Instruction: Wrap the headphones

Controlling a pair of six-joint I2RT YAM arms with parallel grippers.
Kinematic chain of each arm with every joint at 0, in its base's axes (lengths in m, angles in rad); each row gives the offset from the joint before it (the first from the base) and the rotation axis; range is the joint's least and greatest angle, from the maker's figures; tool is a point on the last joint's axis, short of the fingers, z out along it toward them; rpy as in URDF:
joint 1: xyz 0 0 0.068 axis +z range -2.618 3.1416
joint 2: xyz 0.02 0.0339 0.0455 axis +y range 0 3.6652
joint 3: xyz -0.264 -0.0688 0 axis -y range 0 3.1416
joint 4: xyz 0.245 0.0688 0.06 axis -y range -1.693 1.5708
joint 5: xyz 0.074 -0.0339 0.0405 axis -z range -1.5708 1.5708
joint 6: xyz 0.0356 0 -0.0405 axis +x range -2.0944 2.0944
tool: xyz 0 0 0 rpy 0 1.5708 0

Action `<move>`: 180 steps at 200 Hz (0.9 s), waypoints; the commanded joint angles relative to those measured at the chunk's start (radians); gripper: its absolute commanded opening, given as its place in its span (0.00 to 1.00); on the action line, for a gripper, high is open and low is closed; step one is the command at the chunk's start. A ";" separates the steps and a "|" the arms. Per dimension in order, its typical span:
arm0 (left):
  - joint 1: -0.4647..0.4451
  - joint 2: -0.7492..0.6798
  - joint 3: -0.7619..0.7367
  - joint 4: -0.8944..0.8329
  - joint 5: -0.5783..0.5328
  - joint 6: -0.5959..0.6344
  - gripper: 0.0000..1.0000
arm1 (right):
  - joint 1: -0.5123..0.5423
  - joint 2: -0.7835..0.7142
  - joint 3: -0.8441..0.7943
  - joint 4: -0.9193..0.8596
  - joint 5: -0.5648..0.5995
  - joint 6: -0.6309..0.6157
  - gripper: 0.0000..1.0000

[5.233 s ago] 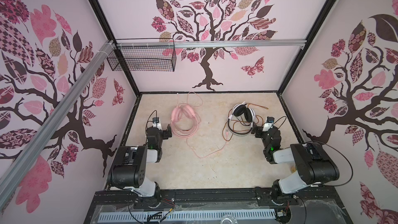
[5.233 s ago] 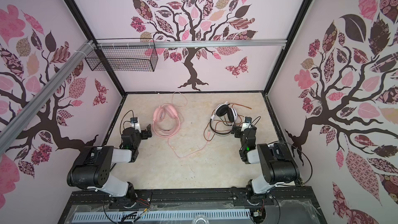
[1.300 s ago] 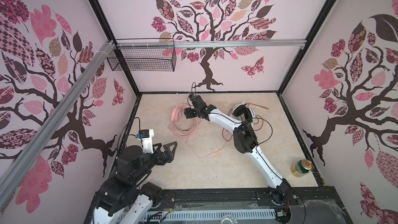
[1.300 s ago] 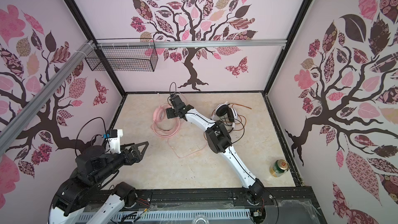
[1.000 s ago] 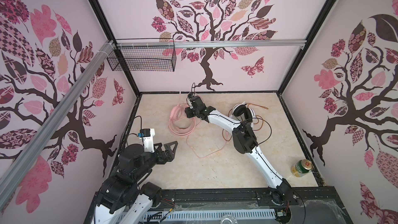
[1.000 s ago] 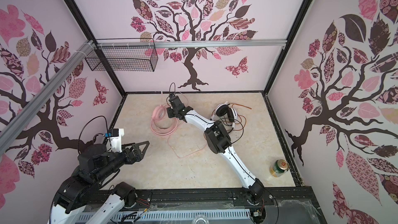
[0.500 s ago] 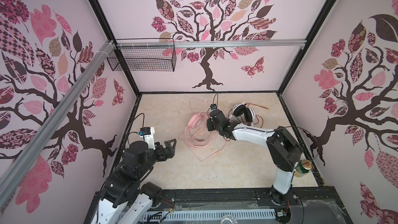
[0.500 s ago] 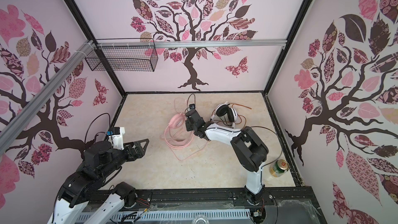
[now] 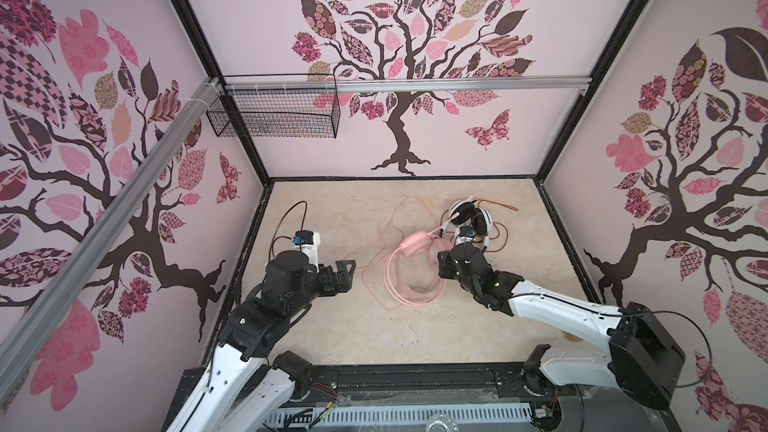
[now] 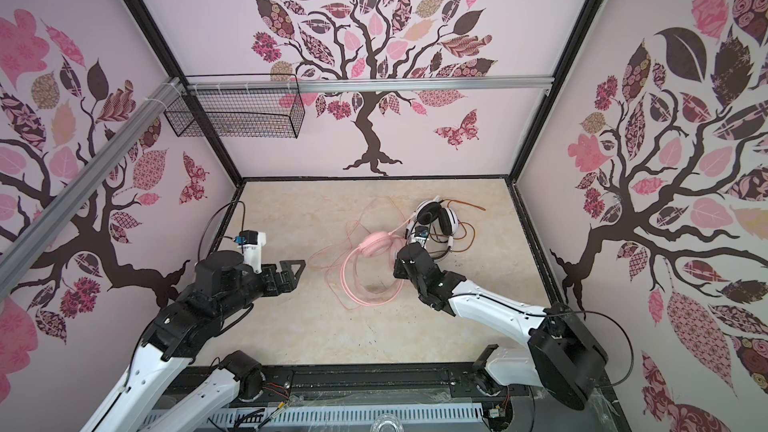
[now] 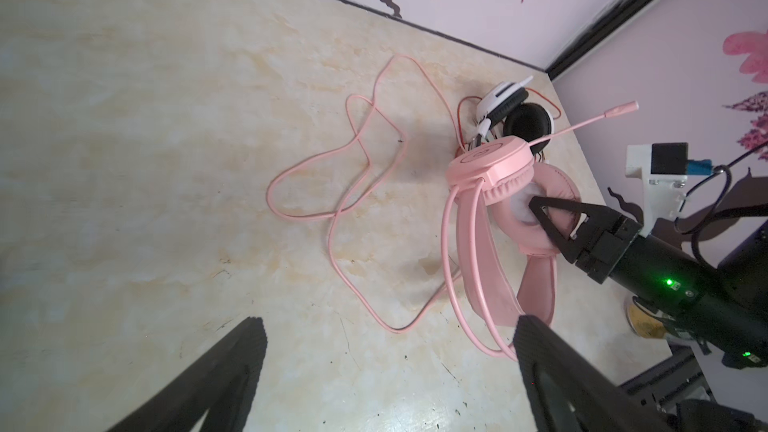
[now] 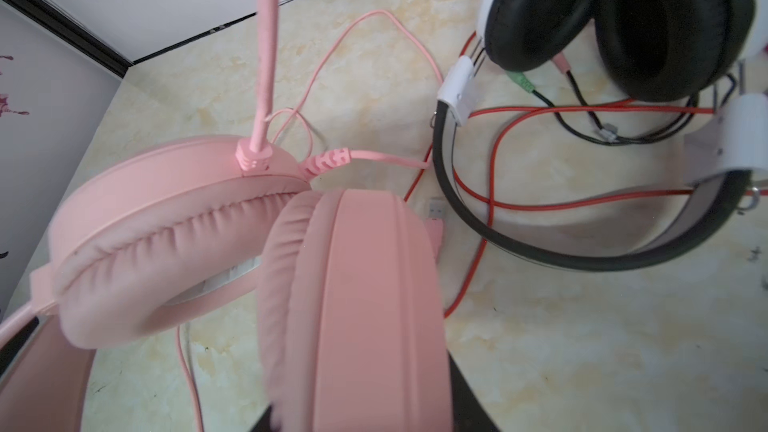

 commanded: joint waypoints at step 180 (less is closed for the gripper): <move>-0.413 0.684 0.471 -0.183 -0.075 -0.485 0.98 | 0.064 -0.145 0.001 -0.139 0.256 0.378 0.31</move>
